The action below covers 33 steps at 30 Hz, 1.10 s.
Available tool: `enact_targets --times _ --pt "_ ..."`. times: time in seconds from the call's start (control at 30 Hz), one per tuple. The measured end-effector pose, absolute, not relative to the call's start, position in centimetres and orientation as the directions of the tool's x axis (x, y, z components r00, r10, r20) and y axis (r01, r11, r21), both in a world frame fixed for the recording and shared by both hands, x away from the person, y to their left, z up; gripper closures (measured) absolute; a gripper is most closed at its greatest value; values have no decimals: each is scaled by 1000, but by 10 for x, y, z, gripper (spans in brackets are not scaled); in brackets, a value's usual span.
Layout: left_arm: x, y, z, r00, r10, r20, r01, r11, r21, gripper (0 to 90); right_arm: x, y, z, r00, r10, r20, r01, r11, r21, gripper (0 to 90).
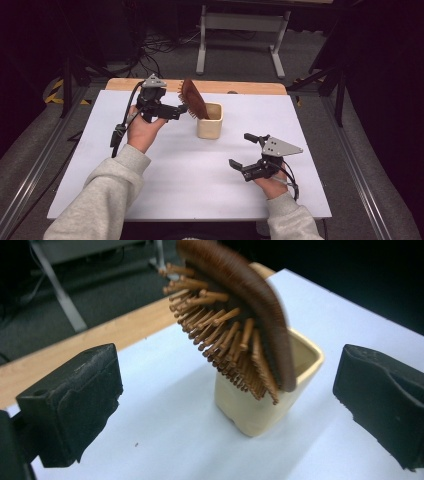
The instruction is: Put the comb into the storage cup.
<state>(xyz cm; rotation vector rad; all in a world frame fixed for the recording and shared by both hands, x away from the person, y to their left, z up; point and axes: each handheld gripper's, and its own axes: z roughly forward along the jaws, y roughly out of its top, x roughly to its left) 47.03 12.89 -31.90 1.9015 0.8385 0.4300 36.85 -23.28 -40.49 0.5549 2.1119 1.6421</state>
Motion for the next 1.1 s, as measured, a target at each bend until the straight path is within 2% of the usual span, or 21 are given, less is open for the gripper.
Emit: enact_targets --times 0.43,1.1 --pt "415 168 -314 782 623 -21 247 -280 928 2 364 -235 -396 -840 534 -94 31 221 975 2" --pt "369 221 -368 795 602 -76 253 -216 943 1 354 -244 -390 -840 533 -105 19 223 975 3"
